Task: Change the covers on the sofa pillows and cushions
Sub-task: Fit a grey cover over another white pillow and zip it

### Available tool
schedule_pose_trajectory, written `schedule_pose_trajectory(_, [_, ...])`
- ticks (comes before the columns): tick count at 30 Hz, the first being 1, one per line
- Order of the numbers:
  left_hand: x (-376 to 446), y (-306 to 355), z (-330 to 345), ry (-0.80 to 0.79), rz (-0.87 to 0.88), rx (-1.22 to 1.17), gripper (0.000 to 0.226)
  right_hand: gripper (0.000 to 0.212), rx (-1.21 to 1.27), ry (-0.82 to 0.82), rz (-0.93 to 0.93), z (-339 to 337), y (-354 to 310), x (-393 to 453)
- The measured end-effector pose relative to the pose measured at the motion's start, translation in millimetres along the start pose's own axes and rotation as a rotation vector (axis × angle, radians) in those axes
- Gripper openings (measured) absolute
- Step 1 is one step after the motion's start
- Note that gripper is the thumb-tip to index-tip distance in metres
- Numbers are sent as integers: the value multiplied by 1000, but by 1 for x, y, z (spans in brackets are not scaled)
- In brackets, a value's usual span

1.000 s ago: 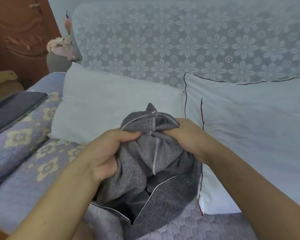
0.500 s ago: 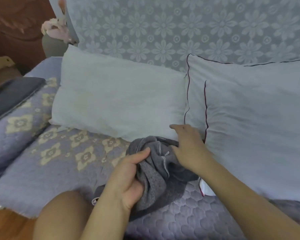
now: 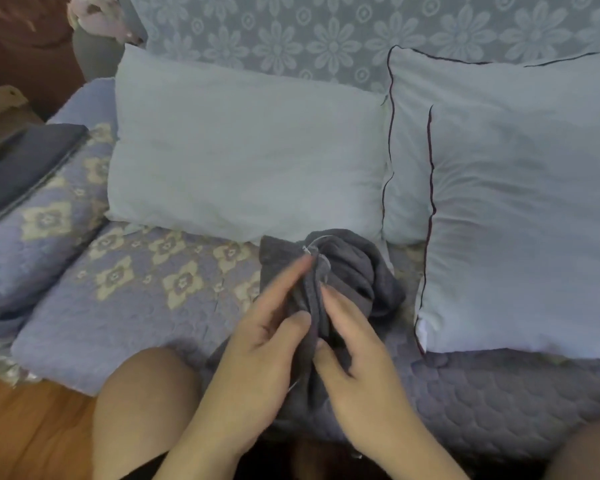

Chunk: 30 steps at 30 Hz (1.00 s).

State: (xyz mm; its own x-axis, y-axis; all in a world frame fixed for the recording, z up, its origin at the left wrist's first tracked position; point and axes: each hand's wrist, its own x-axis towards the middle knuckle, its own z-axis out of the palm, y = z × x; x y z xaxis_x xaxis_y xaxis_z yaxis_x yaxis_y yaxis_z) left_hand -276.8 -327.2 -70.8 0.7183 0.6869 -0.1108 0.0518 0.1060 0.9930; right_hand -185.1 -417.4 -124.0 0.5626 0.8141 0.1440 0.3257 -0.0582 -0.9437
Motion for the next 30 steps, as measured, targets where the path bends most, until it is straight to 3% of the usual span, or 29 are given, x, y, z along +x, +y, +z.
schedule_pose_trajectory(3, [-4,-6,-4,-108,-89,55,35,68,-21,-54,-63,12,3,-6])
schedule_pose_trajectory(6, [-1,-17,-7,-22,-157,-151,30,63,136,-91,-59,4,5,-10])
schedule_pose_trajectory(10, [-1,-25,-3,115,-148,-290,36,22,262,277,207,-20,3,-4])
schedule_pose_trajectory(13, [-2,-25,4,116,-116,-272,47,15,213,192,364,-24,7,-2])
schedule_pose_trajectory(16, [-1,-21,12,119,-123,-325,40,4,196,156,354,-18,7,-4])
schedule_pose_trajectory(20, [9,-17,14,220,-113,-472,17,21,29,209,293,-16,5,-9])
schedule_pose_trajectory(22, [12,-18,14,237,-103,-419,18,20,12,298,269,-19,2,-9])
schedule_pose_trajectory(24, [12,-20,15,238,-85,-307,36,14,71,352,233,-25,-3,-6])
schedule_pose_trajectory(27, [8,-26,21,227,-40,-151,48,15,157,260,244,-28,-10,0])
schedule_pose_trajectory(30, [7,-28,25,217,-8,-75,48,14,29,276,211,-28,-4,0])
